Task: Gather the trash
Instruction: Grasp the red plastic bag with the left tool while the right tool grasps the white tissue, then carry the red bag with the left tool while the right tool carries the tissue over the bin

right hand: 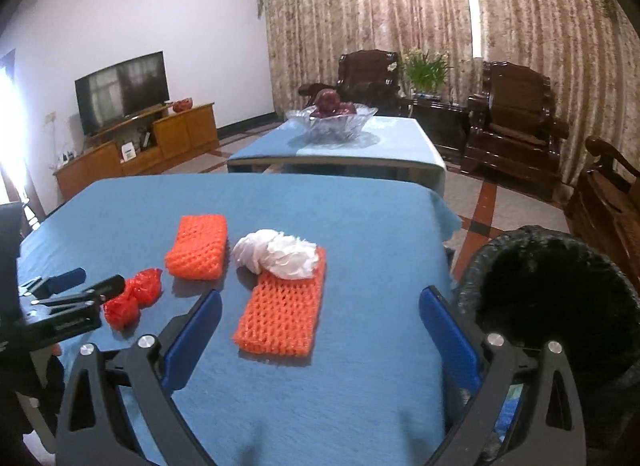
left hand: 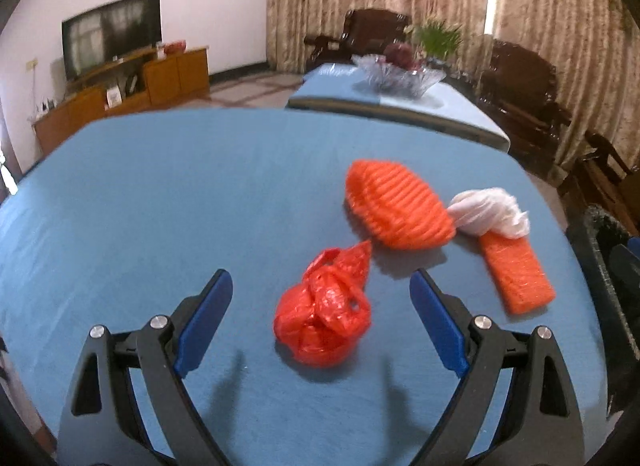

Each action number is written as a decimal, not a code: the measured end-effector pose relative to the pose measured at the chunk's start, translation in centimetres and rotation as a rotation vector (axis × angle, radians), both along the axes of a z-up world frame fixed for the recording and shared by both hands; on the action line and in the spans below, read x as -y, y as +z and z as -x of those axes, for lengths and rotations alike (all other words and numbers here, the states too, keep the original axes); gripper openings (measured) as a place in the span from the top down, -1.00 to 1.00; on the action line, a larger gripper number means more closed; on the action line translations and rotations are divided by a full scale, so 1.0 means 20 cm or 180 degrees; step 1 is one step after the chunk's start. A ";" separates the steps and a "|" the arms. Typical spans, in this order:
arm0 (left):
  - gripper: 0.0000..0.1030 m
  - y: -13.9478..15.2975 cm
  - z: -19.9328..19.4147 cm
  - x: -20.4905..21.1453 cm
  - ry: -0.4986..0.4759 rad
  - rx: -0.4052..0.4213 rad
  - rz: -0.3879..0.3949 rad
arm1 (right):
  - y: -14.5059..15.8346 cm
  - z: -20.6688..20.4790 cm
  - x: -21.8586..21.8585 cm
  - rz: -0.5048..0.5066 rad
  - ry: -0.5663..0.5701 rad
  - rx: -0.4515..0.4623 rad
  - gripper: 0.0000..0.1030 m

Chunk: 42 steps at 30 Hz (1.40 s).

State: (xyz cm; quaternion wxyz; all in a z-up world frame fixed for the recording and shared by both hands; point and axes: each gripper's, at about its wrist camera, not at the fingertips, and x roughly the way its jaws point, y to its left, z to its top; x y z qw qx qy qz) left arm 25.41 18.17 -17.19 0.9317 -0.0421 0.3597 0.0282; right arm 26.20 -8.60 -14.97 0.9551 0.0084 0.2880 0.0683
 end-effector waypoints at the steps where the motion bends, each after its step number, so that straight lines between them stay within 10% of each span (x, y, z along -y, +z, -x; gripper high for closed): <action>1: -0.70 -0.02 0.00 0.00 0.0007 -0.0028 0.0025 | -0.01 -0.01 -0.01 0.0007 0.0015 -0.0015 -0.88; 8: -0.53 -0.15 -0.09 -0.04 0.0026 -0.0311 0.0162 | -0.06 -0.12 -0.09 0.0075 0.0085 -0.0063 -0.88; 13: 0.16 -0.19 -0.13 -0.09 0.0053 -0.0432 0.0269 | -0.10 -0.22 -0.12 0.0091 0.0117 -0.0107 -0.87; 27: 0.22 -0.01 -0.25 -0.06 0.0249 0.0039 0.0069 | -0.15 -0.48 -0.23 0.0028 0.0170 -0.0227 -0.79; 42: 0.22 -0.01 -0.28 -0.05 0.0273 0.0042 0.0079 | -0.23 -0.54 -0.30 0.0029 0.0529 -0.0525 0.46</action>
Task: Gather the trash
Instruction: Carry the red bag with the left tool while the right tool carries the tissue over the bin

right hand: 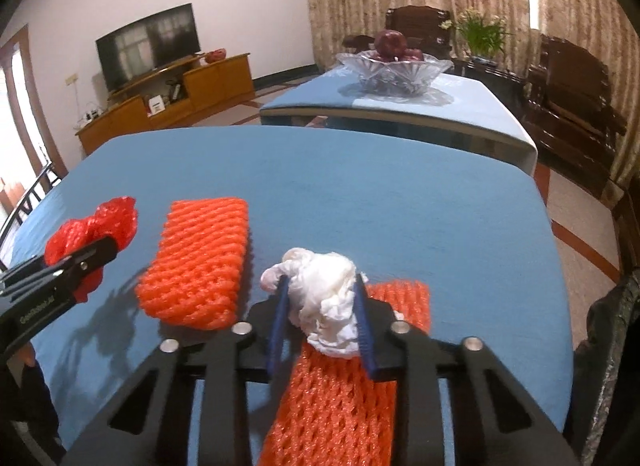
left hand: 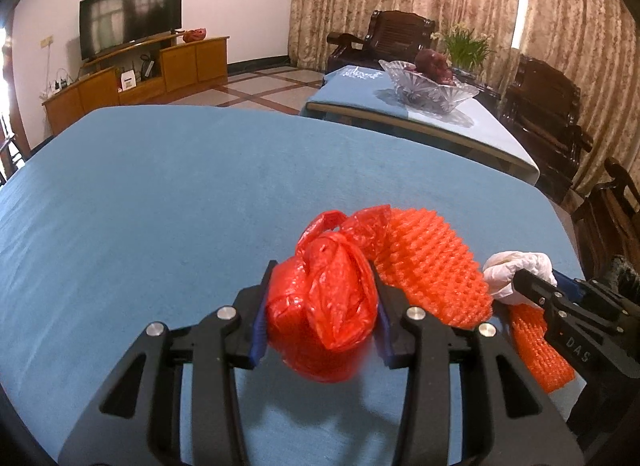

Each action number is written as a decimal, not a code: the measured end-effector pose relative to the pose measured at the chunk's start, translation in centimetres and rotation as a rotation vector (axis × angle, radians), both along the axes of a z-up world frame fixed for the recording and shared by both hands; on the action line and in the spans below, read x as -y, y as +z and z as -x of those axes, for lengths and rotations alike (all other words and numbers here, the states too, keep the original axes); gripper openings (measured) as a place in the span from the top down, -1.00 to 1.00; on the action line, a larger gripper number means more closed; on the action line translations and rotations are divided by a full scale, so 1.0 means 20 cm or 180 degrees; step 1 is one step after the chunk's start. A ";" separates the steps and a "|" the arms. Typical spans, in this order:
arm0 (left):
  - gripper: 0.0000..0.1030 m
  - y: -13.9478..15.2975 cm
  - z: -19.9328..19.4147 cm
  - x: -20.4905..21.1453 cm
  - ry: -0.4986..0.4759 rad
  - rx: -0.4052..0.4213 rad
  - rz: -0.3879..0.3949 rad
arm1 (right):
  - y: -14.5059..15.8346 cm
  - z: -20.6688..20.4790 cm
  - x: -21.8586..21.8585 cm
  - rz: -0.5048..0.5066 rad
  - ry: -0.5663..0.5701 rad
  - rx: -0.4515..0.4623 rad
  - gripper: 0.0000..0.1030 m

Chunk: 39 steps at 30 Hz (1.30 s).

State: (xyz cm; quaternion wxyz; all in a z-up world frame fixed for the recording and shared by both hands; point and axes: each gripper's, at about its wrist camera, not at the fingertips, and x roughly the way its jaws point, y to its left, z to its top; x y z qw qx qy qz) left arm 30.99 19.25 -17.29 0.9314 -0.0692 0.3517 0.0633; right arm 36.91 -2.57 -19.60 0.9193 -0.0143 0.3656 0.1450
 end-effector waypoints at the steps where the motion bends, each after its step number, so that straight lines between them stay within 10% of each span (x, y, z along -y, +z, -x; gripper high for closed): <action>1: 0.22 0.01 0.00 0.00 -0.0005 0.0011 -0.0008 | 0.01 0.02 -0.01 -0.0001 0.0009 0.0026 0.47; 39: 0.22 0.57 0.40 0.74 -0.0672 0.0656 -0.0041 | 0.70 0.62 0.65 -0.0213 -0.0681 0.0777 0.48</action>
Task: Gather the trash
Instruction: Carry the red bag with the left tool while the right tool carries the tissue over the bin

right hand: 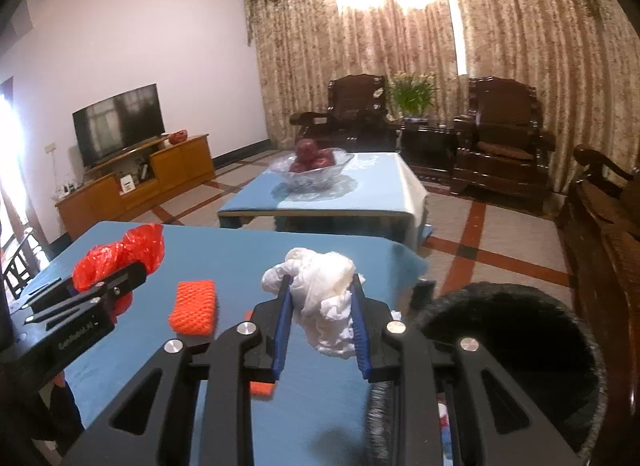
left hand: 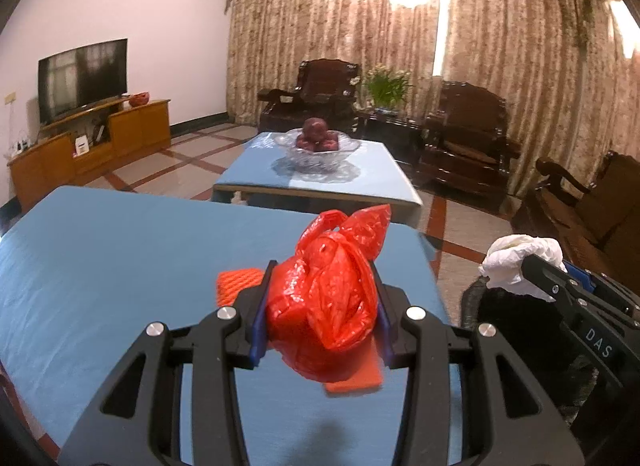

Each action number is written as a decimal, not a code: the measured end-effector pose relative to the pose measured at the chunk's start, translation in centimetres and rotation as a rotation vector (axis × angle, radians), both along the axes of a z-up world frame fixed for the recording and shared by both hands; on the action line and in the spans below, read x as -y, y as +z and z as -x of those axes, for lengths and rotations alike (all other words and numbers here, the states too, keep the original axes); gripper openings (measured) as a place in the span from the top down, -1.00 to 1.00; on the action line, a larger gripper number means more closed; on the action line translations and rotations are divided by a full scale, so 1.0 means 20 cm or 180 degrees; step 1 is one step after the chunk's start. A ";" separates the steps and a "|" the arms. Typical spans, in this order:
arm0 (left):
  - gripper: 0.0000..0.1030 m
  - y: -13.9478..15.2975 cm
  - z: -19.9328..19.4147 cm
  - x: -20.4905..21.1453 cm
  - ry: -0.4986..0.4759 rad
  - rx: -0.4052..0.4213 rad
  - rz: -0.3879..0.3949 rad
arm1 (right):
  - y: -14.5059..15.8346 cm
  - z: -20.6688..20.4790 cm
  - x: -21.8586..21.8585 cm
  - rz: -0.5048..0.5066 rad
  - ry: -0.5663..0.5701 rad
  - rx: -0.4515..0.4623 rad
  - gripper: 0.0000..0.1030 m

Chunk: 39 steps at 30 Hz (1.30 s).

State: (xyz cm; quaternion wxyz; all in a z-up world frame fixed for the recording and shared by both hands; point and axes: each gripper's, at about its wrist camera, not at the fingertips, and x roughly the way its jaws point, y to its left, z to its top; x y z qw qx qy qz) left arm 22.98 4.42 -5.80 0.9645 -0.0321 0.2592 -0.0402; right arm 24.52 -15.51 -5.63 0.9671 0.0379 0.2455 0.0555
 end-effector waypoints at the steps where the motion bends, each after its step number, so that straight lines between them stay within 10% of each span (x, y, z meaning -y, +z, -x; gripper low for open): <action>1: 0.22 0.01 0.01 0.04 -0.0039 0.0011 0.0001 | 0.01 0.01 0.03 -0.0001 -0.0030 0.0007 0.48; 23: 0.22 -0.01 0.01 0.70 -0.0785 0.0008 0.0019 | 0.08 0.28 0.64 0.0084 -0.0716 0.0108 0.48; 39: 0.22 -0.22 -0.12 1.15 -0.1263 -0.0213 0.0048 | -0.15 0.29 1.05 0.0102 -0.1140 -0.0163 0.48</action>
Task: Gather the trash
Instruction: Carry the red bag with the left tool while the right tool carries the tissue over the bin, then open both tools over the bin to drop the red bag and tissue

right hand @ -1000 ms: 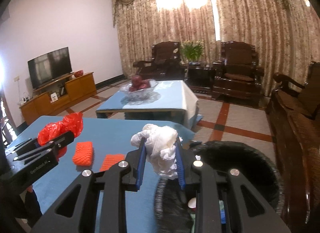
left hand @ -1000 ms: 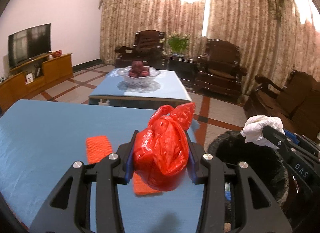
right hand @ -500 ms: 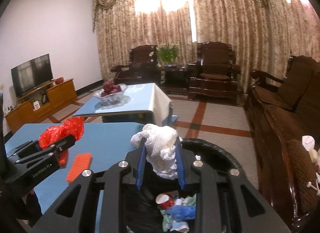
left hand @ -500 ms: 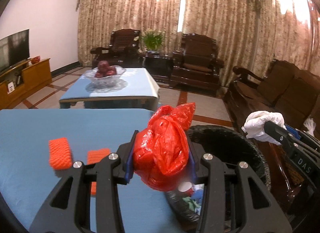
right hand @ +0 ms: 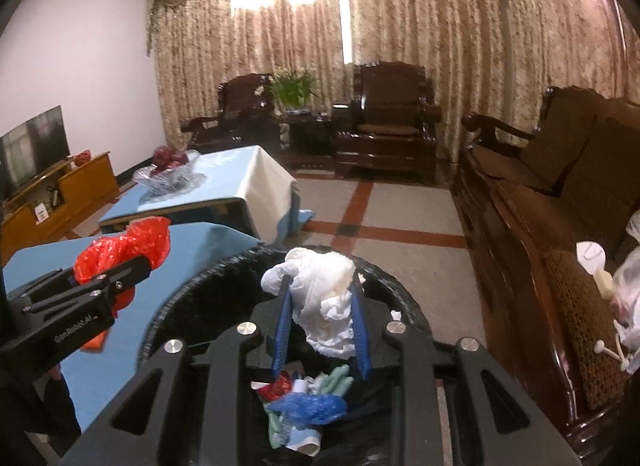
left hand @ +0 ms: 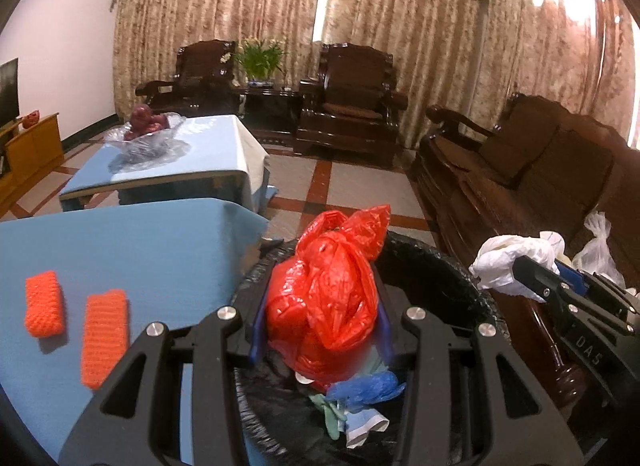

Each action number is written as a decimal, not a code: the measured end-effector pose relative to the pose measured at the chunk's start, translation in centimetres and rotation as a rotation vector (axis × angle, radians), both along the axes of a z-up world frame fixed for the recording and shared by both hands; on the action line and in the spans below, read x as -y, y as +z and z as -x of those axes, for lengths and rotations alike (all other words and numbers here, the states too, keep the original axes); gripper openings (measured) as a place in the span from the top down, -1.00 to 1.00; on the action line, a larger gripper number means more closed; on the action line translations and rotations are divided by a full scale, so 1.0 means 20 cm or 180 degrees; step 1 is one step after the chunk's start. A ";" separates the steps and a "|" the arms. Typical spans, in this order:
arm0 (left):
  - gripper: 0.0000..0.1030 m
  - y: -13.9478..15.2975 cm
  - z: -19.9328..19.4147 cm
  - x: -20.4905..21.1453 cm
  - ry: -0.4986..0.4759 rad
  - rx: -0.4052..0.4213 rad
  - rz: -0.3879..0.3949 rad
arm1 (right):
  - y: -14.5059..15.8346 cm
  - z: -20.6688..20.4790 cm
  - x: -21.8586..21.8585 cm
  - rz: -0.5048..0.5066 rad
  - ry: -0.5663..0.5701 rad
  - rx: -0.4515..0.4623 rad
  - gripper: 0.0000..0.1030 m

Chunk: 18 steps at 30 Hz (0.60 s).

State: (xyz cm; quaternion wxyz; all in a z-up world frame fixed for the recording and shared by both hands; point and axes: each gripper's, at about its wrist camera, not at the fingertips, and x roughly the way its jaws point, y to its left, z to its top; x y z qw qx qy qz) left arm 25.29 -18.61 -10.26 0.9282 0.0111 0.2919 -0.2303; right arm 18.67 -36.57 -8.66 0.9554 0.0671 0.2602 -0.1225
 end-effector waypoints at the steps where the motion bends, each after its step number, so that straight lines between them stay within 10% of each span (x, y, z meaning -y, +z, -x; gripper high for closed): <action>1: 0.22 -0.02 -0.01 0.02 -0.0014 -0.0012 0.0001 | -0.01 0.00 0.01 -0.0004 -0.0011 -0.0012 0.48; 10: 0.22 -0.12 -0.12 0.15 -0.0104 -0.0091 -0.0016 | -0.18 -0.10 0.14 -0.0022 -0.0060 -0.0183 0.48; 18: -0.44 -0.14 -0.16 0.14 -0.0184 -0.0191 0.0107 | -0.24 -0.12 0.18 0.0088 -0.0166 -0.0227 -0.42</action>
